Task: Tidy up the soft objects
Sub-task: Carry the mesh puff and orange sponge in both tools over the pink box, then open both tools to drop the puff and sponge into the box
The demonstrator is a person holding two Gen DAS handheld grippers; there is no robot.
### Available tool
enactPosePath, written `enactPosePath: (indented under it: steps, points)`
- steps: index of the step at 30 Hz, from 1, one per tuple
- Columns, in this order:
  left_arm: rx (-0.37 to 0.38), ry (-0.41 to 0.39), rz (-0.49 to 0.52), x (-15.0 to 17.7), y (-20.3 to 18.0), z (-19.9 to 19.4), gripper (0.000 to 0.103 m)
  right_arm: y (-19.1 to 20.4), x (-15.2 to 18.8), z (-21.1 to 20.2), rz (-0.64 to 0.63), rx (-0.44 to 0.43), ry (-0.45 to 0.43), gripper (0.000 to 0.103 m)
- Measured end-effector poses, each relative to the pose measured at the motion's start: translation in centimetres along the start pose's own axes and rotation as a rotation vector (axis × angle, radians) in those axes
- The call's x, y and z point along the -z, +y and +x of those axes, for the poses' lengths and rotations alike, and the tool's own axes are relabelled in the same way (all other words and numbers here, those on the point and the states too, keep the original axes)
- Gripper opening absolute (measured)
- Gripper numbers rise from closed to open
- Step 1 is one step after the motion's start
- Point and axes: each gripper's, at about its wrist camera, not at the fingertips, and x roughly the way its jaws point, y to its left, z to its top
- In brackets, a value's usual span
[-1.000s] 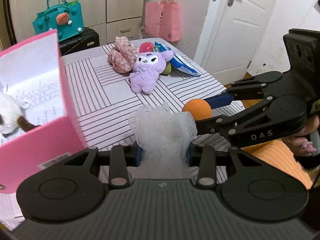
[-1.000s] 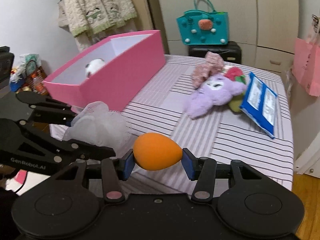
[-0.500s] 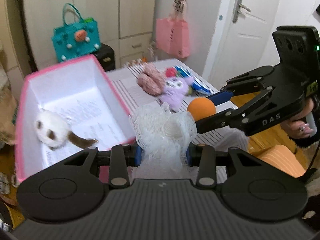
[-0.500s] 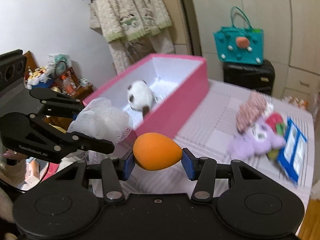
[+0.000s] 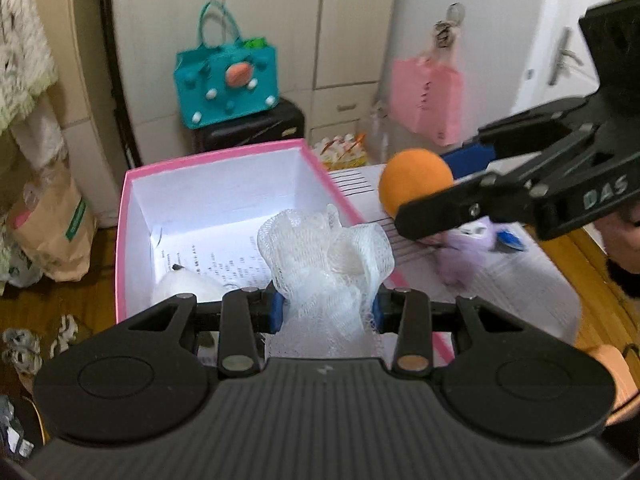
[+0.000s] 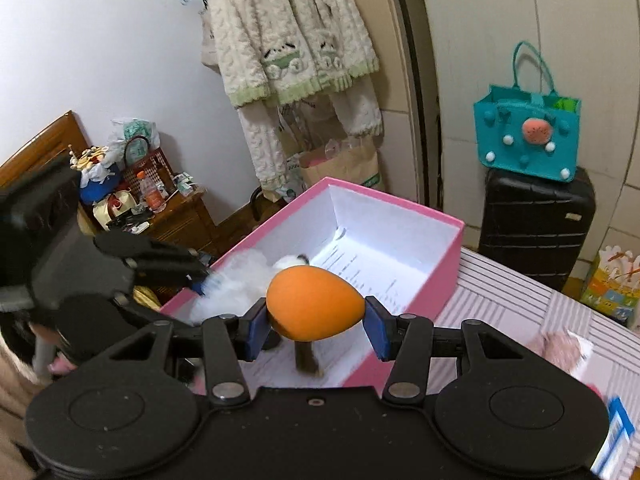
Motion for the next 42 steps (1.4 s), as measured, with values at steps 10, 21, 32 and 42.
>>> enactPosePath:
  steps: [10,21,32,42]
  points:
    - [-0.028,0.119,-0.052,-3.0,4.5,8.7,0.038,-3.7,-6.1,9.2,0.073,-0.049,0.136,0.055]
    - [-0.044,0.202,-0.158,-3.7,7.3,12.7,0.041,-5.6,-7.8,16.2,0.113,-0.089,0.248,0.055]
    - [-0.091,0.248,-0.171,-3.5,7.9,13.8,0.058,-6.0,-8.0,19.1,0.152,-0.107,0.303,0.06]
    - [-0.144,0.239,-0.109,-3.1,6.5,11.9,0.07,-6.1,-7.8,17.1,0.184,-0.119,0.263,0.066]
